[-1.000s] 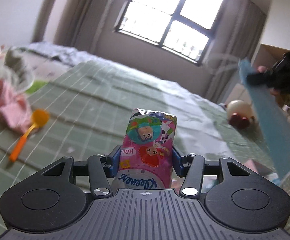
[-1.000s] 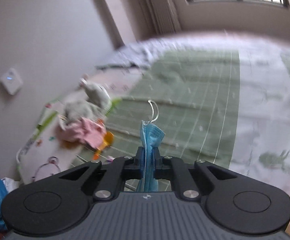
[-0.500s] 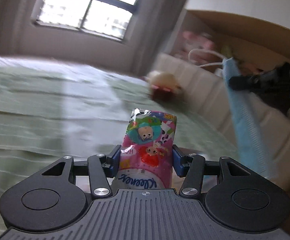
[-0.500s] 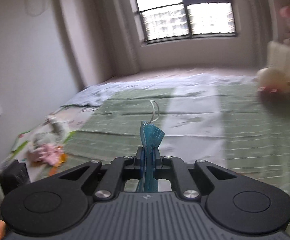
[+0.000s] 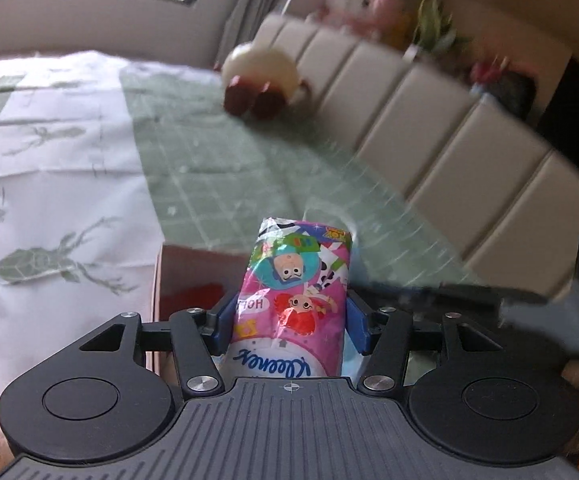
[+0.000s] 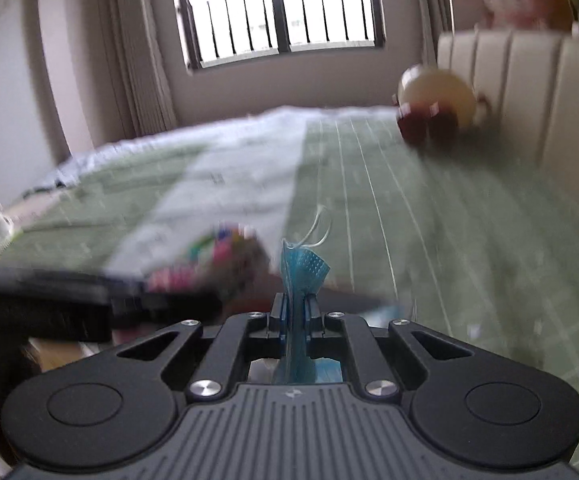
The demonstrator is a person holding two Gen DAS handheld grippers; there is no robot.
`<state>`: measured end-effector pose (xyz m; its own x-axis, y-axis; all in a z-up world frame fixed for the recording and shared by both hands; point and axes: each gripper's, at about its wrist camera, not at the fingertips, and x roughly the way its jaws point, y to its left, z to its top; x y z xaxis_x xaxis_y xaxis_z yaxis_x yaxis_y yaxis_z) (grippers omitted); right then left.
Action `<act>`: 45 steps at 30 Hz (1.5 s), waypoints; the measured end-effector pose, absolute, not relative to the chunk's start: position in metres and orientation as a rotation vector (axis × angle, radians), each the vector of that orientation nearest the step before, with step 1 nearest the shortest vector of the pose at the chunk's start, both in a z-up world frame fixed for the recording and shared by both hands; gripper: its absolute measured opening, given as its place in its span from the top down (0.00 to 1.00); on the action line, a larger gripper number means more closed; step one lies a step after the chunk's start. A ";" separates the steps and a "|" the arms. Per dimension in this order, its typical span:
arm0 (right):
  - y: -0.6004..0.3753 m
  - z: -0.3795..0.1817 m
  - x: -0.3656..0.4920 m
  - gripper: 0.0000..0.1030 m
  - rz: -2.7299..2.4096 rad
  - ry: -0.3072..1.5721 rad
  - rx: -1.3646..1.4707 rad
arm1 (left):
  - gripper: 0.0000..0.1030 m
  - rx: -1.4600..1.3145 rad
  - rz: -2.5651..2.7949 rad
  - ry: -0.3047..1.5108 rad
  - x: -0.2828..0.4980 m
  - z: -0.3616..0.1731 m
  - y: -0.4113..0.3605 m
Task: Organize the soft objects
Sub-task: 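Place the tissue pack and blue face mask into the pink box and release, then withdraw both open grippers from the pink box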
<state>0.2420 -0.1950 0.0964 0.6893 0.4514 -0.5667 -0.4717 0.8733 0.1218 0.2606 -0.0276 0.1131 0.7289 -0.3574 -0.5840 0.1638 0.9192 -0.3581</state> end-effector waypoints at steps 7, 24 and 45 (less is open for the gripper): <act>-0.196 0.052 0.241 0.85 0.585 0.669 -0.048 | 0.42 -0.152 -0.270 0.806 0.273 0.083 -0.048; -0.189 0.056 0.174 0.78 0.609 0.596 -0.159 | 0.67 -0.180 -0.235 0.784 0.263 0.086 -0.056; -0.208 0.056 0.122 0.52 0.520 0.522 -0.075 | 0.70 -0.069 -0.192 0.771 0.255 0.087 -0.085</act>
